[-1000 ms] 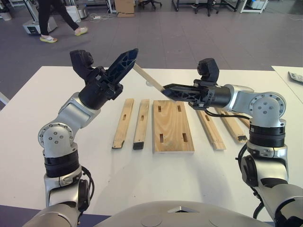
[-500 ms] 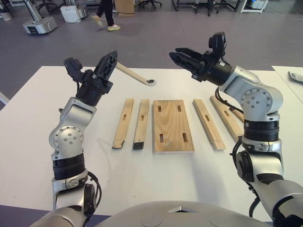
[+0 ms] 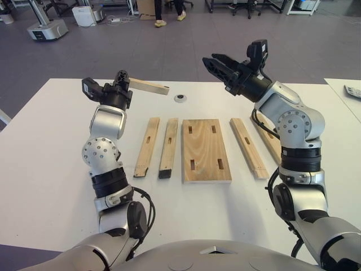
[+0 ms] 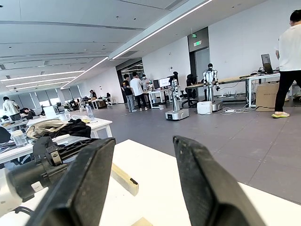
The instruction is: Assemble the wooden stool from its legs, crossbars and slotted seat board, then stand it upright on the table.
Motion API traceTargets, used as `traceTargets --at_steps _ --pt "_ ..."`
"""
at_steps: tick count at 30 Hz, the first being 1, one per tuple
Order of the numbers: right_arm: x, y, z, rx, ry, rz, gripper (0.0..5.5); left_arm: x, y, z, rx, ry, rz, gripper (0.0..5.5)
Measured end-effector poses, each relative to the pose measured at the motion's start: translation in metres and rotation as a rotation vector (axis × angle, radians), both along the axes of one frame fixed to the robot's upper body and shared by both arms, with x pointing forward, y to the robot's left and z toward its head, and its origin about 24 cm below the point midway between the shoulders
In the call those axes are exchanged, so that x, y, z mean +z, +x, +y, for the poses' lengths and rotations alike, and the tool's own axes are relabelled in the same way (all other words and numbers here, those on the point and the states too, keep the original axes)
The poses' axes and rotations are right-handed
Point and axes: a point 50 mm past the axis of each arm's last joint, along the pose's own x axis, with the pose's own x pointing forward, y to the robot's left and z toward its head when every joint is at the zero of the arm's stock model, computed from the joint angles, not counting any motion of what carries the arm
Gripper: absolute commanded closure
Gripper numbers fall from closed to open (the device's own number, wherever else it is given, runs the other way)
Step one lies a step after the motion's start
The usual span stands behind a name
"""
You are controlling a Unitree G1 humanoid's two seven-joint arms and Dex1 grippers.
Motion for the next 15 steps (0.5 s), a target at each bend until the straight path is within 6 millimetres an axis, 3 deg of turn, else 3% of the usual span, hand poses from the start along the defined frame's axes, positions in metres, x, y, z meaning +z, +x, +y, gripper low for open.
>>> traceTargets --at_steps 3,6,10,15 --pt "0.001 -0.001 0.003 0.004 0.029 -0.005 3.21 0.011 0.000 -0.008 -0.028 -0.147 -0.071 4.21" --pt "0.004 0.001 0.003 0.001 0.261 0.037 3.21 0.033 -0.005 -0.014 -0.043 -0.369 -0.211 4.21" --pt "0.013 0.001 0.000 0.021 0.535 0.039 3.21 0.048 -0.014 -0.015 -0.102 -0.548 -0.280 4.21" --pt "0.035 -0.012 0.004 0.244 0.671 -0.044 3.21 0.058 -0.017 -0.033 -0.247 -0.697 -0.296 4.21"
